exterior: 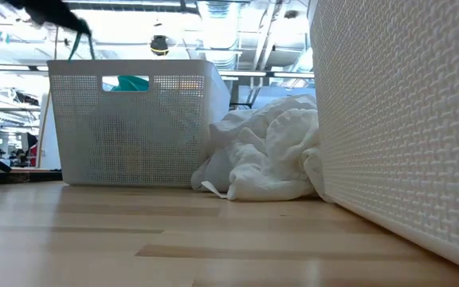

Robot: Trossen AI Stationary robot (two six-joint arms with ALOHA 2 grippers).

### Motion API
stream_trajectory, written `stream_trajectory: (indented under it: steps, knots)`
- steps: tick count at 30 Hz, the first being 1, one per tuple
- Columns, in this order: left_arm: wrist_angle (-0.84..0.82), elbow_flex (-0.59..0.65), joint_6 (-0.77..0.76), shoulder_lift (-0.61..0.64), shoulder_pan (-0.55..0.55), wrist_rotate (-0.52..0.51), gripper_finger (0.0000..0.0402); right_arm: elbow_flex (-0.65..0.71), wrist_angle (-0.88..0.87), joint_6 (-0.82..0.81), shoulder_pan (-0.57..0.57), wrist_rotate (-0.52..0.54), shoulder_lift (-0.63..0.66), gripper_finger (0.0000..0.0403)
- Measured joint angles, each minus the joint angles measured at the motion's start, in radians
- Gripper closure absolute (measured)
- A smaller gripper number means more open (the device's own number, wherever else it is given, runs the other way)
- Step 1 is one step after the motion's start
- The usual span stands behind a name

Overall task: Sort clothes
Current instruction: Put the light blue shorts into the top white laundry bin

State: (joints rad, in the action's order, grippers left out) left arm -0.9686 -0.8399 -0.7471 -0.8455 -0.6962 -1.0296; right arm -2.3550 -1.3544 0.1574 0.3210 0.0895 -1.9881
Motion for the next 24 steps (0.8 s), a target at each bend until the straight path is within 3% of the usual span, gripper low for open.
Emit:
stream_trajectory:
  steps: [5,11,16,24]
  knots:
    - [-0.014,-0.170,0.243,0.002,0.085,-0.027,0.0400,0.000,0.000,0.000,0.000,0.000,0.000,0.0232]
    - [-0.012,-0.335,0.554,0.003,0.322,0.026,0.0401,0.000,0.000,-0.013,0.000,0.000,0.000,0.0232]
    - [-0.003,-0.377,0.737,0.002,0.599,0.222,0.0401,0.000,0.001,-0.031,0.005,0.014,0.000,0.0232]
    - [-0.006,-0.329,0.855,-0.092,0.988,0.638,0.0401,0.000,0.005,-0.044,0.027,0.046,0.000,0.0232]
